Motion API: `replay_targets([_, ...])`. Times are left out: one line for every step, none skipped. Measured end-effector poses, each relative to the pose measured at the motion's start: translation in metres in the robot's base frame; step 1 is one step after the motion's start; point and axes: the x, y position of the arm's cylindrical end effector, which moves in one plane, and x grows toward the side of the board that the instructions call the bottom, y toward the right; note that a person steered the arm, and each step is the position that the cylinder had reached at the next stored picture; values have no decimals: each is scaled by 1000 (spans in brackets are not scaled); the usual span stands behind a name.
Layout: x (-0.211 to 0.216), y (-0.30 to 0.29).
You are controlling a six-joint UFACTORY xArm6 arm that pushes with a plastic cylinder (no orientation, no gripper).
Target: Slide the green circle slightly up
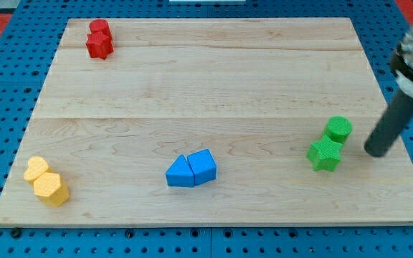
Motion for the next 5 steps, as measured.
replay_targets([-29,-43])
replay_targets([-64,-86])
replay_targets([-100,-92])
replay_targets([-115,-68])
replay_targets([-71,-46])
